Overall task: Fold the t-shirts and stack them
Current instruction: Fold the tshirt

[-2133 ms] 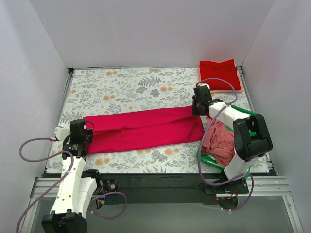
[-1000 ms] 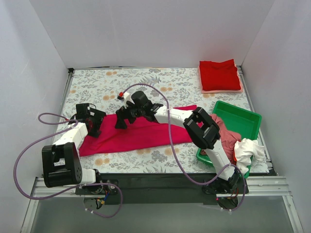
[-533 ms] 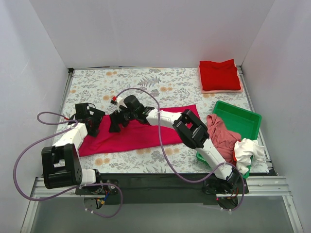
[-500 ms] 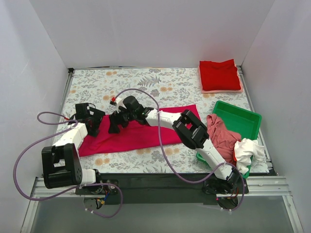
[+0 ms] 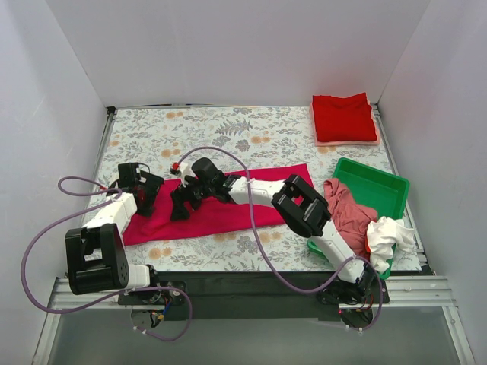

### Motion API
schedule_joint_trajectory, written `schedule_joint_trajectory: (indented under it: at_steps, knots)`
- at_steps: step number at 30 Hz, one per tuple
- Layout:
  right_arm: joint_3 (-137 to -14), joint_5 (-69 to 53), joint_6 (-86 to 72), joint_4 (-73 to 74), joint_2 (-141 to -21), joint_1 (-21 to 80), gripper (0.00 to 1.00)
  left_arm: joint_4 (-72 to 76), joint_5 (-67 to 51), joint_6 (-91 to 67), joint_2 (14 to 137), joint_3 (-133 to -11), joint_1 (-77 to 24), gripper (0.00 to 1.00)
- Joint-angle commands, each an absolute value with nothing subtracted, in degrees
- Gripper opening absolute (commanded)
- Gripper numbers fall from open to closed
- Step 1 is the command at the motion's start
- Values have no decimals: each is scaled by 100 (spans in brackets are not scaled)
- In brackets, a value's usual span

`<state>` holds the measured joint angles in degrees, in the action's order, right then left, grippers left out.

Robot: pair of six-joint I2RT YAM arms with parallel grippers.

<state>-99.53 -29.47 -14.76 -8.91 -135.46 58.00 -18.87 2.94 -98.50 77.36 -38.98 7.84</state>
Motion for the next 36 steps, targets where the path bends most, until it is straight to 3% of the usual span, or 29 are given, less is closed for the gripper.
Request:
schedule_joint_trajectory:
  at_steps: [1,11,15,17,28,31,36]
  knots:
    - [-9486,-3383,-1275,-976,-12886,5959,98,-1977,483,-9747,7673,-3902,852,92]
    - [-7465,-3516,-905,-1362,-11323,6319,98,-2030,527,-9712,7620,-3902,888,92]
    - [-6762,-2710,-975,-1424,-10541,6319,98,-2030,519,-9668,7559,-3902,896,93]
    - [-6496,-1717,-1186,-1398,-10188,6293,98,-2039,466,-9642,7524,-3911,896,93]
    - [-4606,-484,-2830,-1485,-8640,4300,98,-2109,9,-9817,6891,-3824,888,93]
    - [-4649,-536,-2865,-1477,-8771,3666,98,-2039,-509,-9914,6838,-3595,756,93]
    - [-5264,-510,-2488,-1398,-9421,3217,98,-2048,-211,-10160,6391,-3130,212,93]
